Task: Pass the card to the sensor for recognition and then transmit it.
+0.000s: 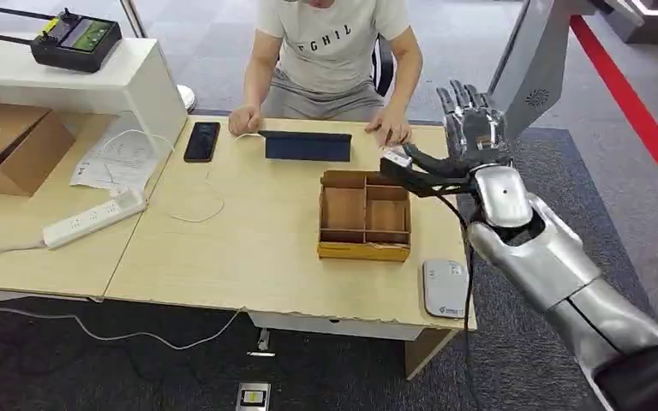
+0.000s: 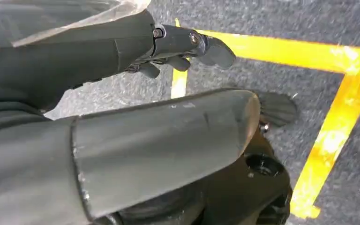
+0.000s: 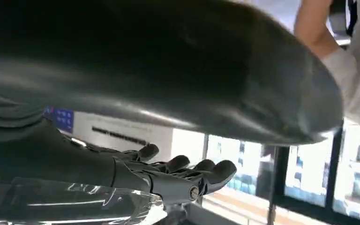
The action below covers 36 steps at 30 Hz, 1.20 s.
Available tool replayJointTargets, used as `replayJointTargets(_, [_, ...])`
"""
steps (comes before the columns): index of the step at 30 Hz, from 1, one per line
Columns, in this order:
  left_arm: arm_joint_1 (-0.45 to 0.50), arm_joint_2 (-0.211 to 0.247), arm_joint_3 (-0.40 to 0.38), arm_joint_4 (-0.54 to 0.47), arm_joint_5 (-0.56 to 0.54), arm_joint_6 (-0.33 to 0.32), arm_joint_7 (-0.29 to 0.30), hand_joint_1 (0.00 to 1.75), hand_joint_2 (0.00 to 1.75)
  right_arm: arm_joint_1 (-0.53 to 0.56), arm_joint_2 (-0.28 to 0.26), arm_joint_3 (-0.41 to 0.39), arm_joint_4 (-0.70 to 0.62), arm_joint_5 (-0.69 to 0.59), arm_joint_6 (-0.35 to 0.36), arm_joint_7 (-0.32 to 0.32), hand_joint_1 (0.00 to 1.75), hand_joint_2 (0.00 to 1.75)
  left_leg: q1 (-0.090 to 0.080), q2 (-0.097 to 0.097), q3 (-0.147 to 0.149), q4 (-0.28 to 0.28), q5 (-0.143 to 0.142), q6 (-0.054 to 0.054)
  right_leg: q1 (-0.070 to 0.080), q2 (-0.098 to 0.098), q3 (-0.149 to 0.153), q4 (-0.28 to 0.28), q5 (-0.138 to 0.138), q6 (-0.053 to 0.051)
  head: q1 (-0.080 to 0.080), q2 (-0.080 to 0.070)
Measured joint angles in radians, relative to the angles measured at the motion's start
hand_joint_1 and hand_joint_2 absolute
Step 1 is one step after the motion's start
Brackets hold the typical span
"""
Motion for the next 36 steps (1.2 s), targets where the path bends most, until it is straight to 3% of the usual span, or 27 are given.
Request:
replayJointTargets(4, [0.004,-0.003,0.004,0.0,0.038,0.018,-0.017,0.0,0.0,0.174,-0.177,-0.132,-0.338,-0.12,0.155,0.09,0.0,0.0,-0.001,0.001,0.0,0.0,-0.002,0.001,-0.001,0.001,0.0,-0.001,0.0,0.001,0.0,0.0])
replayJointTargets(8, [0.006,-0.01,0.012,0.001,0.04,0.058,-0.039,0.0,0.0,0.285,-0.343,-0.232,-0.665,-0.254,0.218,0.226,0.0,0.0,-0.002,0.003,0.0,0.0,-0.003,0.002,-0.002,0.003,-0.001,-0.001,0.0,0.001,0.0,0.0])
replayJointTargets(10, [0.005,-0.013,0.016,0.001,0.055,0.081,-0.045,0.0,0.0,0.316,-0.404,-0.259,-0.788,-0.275,0.229,0.265,0.0,0.0,-0.001,0.006,0.001,-0.001,-0.003,0.001,-0.001,0.005,-0.001,-0.001,0.0,0.001,0.0,0.0])
replayJointTargets(14, [0.002,-0.026,0.028,0.001,0.082,0.117,-0.053,0.0,0.0,0.361,-0.488,-0.281,-1.014,-0.295,0.269,0.272,0.0,0.0,-0.001,0.008,0.002,-0.001,-0.003,0.001,-0.001,0.006,0.0,0.0,0.0,0.001,-0.001,0.0])
replayJointTargets(16, [0.001,-0.035,0.037,0.001,0.092,0.13,-0.058,0.0,0.0,0.424,-0.499,-0.314,-1.092,-0.299,0.249,0.273,0.0,0.0,0.0,0.007,0.002,-0.001,-0.002,0.001,0.0,0.005,0.001,-0.001,0.0,0.001,0.0,0.0])
replayJointTargets(18, [0.002,-0.046,0.044,0.001,0.097,0.14,-0.061,0.0,0.0,0.524,-0.497,-0.364,-1.157,-0.281,0.175,0.274,0.0,0.0,0.0,0.006,0.002,-0.001,-0.002,0.001,0.0,0.004,0.002,-0.001,0.0,0.001,0.0,0.0])
replayJointTargets(22, [0.002,-0.064,0.061,0.001,0.1,0.142,-0.066,0.0,0.0,0.753,-0.477,-0.448,-1.238,-0.195,-0.117,0.274,0.0,0.0,0.0,0.005,0.002,-0.001,-0.003,0.001,0.0,0.004,0.002,-0.001,0.0,0.001,0.0,0.0])
replayJointTargets(24, [0.0,-0.071,0.066,0.001,0.101,0.152,-0.058,0.0,0.0,0.832,-0.457,-0.445,-1.241,-0.127,-0.258,0.274,0.0,0.0,0.0,0.006,0.002,-0.001,-0.003,0.001,0.0,0.004,0.002,-0.001,0.0,0.001,0.0,0.0])
replayJointTargets(26, [-0.001,-0.075,0.068,0.001,0.1,0.156,-0.04,0.0,0.0,0.884,-0.432,-0.432,-1.241,-0.082,-0.35,0.274,0.0,0.0,0.0,0.006,0.002,-0.001,-0.003,0.001,0.0,0.004,0.002,-0.001,0.0,0.001,0.0,0.0])
replayJointTargets(29, [-0.001,-0.08,0.068,0.0,0.097,0.158,-0.023,0.0,0.0,0.907,-0.404,-0.38,-1.236,-0.076,-0.402,0.274,0.0,0.0,0.0,0.008,0.002,-0.002,-0.003,0.001,0.0,0.005,0.002,-0.001,0.0,0.001,0.0,0.0])
replayJointTargets(36, [-0.008,-0.083,0.068,-0.001,0.099,0.157,-0.058,0.0,0.0,0.797,-0.37,-0.2,-1.201,-0.133,-0.373,0.274,0.0,0.0,0.0,0.008,0.001,-0.002,-0.001,0.0,0.0,0.005,0.002,0.0,0.0,0.0,0.0,0.0])
